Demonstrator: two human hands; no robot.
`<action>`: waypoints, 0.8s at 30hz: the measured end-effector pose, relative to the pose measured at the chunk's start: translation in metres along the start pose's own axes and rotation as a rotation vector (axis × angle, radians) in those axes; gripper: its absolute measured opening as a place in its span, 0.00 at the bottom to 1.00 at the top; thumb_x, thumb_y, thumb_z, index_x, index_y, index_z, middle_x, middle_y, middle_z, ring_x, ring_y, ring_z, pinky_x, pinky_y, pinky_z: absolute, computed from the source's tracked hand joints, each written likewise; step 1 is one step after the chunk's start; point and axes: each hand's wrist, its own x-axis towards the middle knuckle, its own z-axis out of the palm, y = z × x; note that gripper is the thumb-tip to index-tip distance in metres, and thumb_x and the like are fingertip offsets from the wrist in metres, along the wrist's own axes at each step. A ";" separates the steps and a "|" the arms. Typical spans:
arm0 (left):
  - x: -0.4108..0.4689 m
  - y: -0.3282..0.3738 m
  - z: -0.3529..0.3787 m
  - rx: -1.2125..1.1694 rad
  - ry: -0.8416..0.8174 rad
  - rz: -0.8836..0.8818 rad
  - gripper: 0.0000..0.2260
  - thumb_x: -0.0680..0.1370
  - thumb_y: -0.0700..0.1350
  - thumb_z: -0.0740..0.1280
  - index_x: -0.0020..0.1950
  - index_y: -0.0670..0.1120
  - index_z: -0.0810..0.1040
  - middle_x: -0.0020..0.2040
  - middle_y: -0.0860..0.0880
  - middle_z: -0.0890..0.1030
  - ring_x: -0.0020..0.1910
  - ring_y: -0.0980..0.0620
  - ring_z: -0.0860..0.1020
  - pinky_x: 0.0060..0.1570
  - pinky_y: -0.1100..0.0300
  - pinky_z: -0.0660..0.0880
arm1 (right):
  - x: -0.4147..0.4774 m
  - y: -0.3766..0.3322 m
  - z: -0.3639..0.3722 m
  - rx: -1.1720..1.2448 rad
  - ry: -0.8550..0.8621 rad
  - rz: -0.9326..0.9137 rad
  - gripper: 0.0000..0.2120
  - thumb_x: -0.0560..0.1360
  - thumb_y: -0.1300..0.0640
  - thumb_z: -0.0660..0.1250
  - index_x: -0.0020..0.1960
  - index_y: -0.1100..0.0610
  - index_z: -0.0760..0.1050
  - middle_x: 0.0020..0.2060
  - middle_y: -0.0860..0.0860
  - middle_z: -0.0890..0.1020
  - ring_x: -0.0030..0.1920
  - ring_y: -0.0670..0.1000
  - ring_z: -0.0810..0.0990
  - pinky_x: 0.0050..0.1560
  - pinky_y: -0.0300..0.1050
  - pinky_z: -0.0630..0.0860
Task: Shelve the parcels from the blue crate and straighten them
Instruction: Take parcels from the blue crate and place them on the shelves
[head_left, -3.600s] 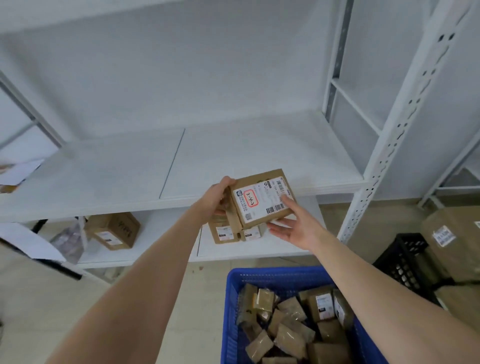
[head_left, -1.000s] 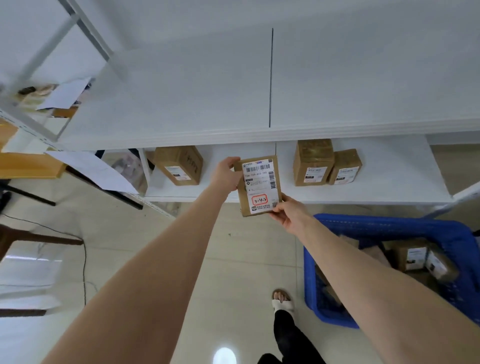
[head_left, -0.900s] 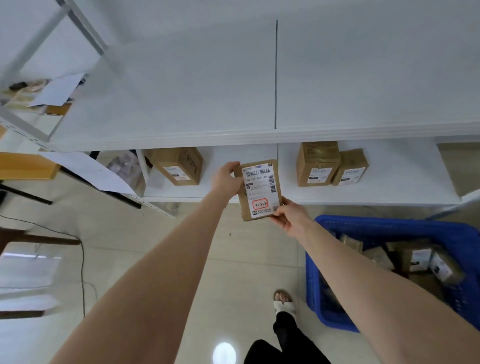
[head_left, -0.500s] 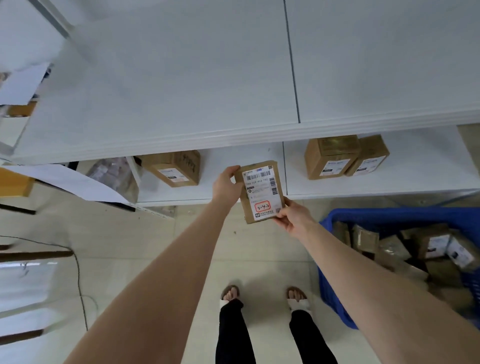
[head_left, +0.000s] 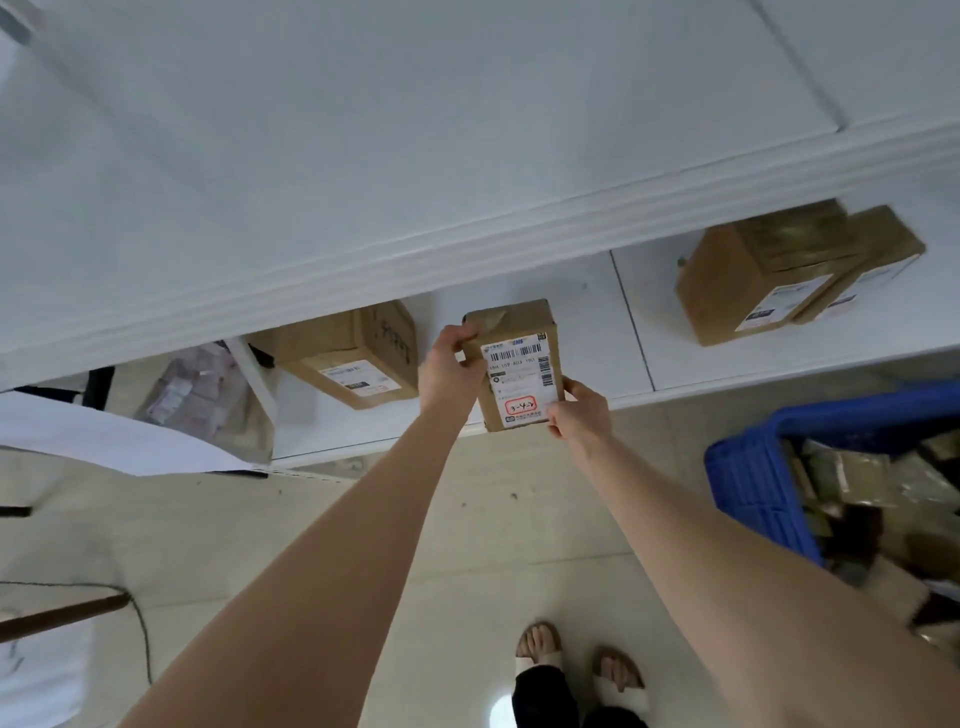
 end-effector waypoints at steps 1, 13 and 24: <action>0.010 -0.012 0.000 0.008 0.009 0.007 0.17 0.75 0.35 0.65 0.62 0.50 0.75 0.57 0.54 0.78 0.42 0.60 0.76 0.44 0.67 0.74 | 0.011 0.005 0.011 -0.017 -0.016 -0.019 0.24 0.74 0.68 0.63 0.68 0.54 0.73 0.57 0.53 0.82 0.47 0.50 0.79 0.51 0.47 0.81; 0.071 -0.125 0.024 -0.119 0.080 0.044 0.15 0.73 0.35 0.67 0.56 0.50 0.74 0.55 0.52 0.78 0.38 0.61 0.75 0.31 0.78 0.69 | 0.107 0.066 0.088 -0.046 -0.109 -0.177 0.26 0.70 0.69 0.60 0.62 0.45 0.75 0.47 0.47 0.82 0.47 0.51 0.79 0.57 0.48 0.78; 0.059 -0.138 0.052 -0.203 0.023 0.125 0.16 0.71 0.33 0.70 0.51 0.51 0.71 0.56 0.49 0.77 0.52 0.52 0.78 0.47 0.64 0.77 | 0.121 0.080 0.078 -0.018 -0.017 -0.174 0.21 0.72 0.65 0.65 0.64 0.53 0.74 0.54 0.48 0.82 0.54 0.51 0.80 0.59 0.51 0.78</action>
